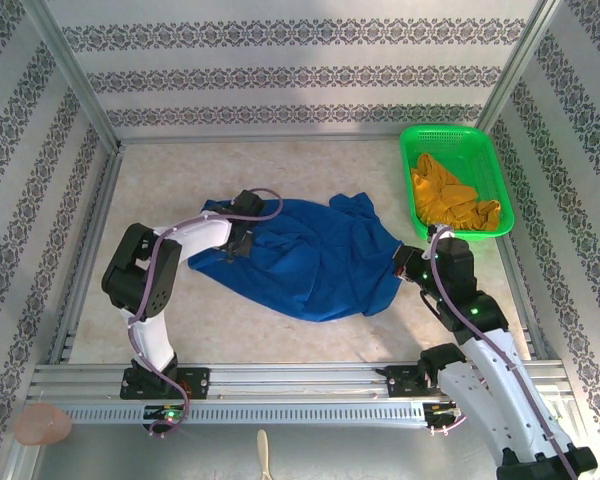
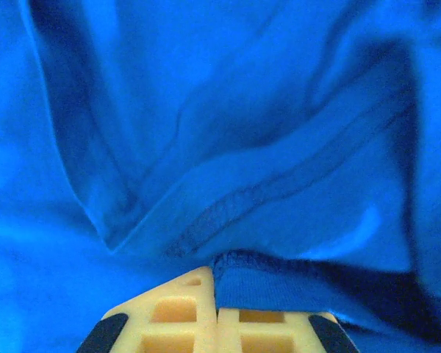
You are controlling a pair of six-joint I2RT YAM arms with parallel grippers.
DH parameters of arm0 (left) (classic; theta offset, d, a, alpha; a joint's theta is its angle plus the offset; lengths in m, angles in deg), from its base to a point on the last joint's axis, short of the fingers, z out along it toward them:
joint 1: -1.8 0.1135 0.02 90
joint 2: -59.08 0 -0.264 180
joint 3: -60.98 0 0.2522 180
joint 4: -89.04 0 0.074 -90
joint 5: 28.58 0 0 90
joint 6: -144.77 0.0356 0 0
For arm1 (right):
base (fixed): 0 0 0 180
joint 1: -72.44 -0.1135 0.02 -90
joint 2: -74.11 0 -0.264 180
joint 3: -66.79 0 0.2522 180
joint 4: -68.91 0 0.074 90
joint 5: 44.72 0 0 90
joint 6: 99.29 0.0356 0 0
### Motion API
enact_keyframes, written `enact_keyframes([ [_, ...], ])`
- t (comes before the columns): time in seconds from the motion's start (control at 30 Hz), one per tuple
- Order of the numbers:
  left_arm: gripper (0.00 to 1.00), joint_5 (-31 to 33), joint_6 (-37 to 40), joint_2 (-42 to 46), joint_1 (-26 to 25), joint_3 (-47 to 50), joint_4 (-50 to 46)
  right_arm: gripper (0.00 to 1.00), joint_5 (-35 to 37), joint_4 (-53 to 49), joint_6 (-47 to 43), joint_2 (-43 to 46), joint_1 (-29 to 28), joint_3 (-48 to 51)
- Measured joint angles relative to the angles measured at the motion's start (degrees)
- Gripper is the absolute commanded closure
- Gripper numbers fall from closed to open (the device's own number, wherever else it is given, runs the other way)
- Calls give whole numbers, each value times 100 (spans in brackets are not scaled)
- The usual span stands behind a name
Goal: Fold the inside-out t-shirt
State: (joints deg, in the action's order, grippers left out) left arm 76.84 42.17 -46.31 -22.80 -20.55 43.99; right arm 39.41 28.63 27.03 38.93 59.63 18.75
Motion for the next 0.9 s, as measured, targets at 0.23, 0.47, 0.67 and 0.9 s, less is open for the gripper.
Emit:
enact_keyframes([
  [0.23, 100, -1563, -208, 1475, 970, -1410, -496, 100, -417, -105, -155, -723, 688, -1331],
  [0.47, 100, -3630, -1635, 3320, 2977, -2286, 282, 100, -1102, 39, -63, -1427, 2037, -3064],
  [0.67, 100, -4647, -2651, 3576, 3340, -2035, 817, 100, -1661, 356, 490, -1814, 2708, -3989],
  [0.9, 100, -5132, -3357, 3639, 3340, -1576, 1097, 100, -2511, 734, 1115, -2009, 2677, -4334],
])
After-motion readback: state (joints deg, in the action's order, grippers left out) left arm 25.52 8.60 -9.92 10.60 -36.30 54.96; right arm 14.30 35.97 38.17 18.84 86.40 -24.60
